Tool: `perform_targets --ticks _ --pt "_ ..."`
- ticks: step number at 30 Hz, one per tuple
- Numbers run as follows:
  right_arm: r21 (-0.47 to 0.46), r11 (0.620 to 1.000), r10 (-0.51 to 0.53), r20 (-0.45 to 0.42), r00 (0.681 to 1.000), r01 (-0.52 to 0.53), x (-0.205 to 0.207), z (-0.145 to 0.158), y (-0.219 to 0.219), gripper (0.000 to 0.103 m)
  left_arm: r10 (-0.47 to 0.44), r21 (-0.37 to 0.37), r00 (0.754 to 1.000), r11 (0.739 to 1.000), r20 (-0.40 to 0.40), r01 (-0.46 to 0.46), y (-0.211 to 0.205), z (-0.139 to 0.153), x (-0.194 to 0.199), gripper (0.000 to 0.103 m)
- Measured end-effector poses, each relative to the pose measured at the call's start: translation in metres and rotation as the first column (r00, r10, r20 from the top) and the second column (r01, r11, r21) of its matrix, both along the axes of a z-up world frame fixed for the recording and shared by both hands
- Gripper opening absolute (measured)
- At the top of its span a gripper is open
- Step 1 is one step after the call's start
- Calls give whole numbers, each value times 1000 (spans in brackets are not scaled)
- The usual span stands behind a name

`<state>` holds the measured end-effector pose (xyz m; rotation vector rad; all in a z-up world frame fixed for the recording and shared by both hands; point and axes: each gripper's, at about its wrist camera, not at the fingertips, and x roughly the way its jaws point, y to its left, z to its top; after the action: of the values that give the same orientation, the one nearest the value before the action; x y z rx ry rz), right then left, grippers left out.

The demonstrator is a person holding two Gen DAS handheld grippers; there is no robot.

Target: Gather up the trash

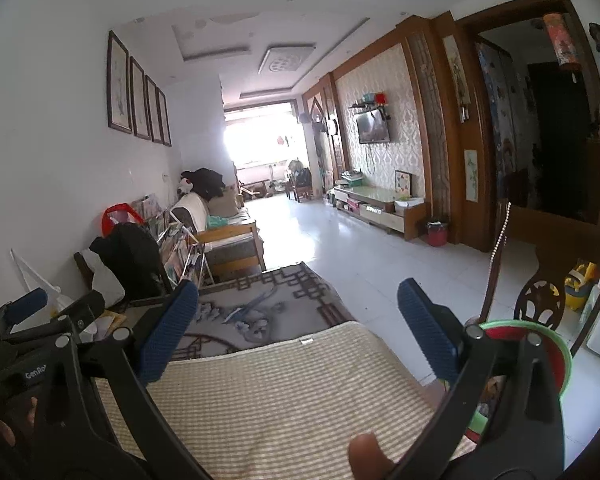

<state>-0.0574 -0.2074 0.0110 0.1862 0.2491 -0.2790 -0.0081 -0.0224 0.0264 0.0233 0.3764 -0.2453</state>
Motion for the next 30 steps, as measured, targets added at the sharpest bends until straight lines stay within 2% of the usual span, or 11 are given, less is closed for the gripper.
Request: perform_targets --ticks 7,30 --pt "-19 1000 1 -15 1000 -2 -2 1 9 98 -47 -49 998 998 -35 45 6 0 1 95" --pt "-14 1000 1 -47 999 -2 -5 -8 14 98 -44 -29 995 999 -88 41 12 -11 0 95"
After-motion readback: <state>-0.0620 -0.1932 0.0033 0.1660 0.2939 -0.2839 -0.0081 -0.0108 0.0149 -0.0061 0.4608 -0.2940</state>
